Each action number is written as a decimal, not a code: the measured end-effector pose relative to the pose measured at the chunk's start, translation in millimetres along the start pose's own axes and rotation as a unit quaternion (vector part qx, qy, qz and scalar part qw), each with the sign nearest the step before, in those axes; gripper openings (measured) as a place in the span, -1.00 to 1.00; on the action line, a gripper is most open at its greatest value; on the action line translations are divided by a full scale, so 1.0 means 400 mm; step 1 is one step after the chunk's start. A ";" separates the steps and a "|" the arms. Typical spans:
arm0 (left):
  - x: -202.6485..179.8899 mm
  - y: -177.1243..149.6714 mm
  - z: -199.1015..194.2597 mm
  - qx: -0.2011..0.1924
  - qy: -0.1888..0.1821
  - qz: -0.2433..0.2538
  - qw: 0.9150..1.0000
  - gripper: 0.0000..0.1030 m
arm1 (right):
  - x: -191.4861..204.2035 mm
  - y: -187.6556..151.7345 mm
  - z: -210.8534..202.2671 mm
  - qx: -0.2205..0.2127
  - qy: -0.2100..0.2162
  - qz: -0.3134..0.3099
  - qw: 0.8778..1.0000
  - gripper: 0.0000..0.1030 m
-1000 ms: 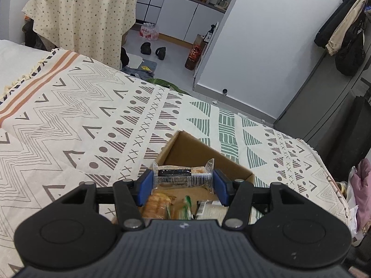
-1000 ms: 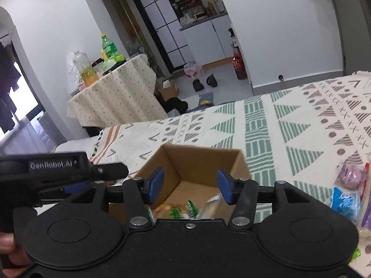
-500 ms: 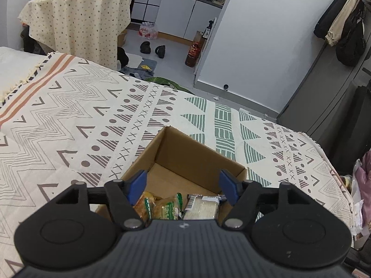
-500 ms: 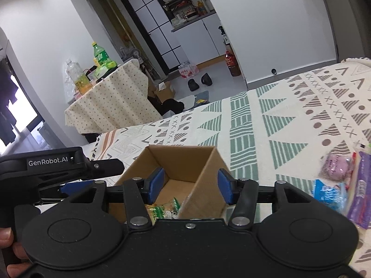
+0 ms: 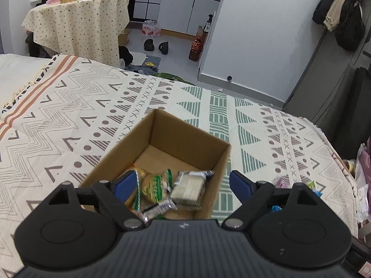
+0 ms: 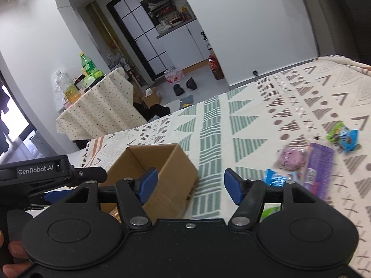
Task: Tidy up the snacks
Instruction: 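Move both open tools from the box back to the snack pile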
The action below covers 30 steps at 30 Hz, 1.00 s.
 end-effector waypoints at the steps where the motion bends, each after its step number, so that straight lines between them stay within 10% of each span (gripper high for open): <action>1: -0.008 -0.005 -0.004 0.001 0.000 0.003 1.000 0.69 | -0.008 -0.002 -0.008 -0.001 -0.002 0.003 1.000 0.26; 30: -0.202 -0.131 -0.012 0.027 -0.051 0.036 0.998 0.70 | -0.231 -0.034 -0.133 -0.004 -0.061 0.049 0.997 0.38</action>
Point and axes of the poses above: each gripper's, at about its wrist camera, not at the fingertips, and z roughly the way its jaws point, x to its left, y to its top, the point moved 4 cm from there along z, roughly the way its jaws point, and after that the axes turned 1 degree about -y, right-handed, at the moved point
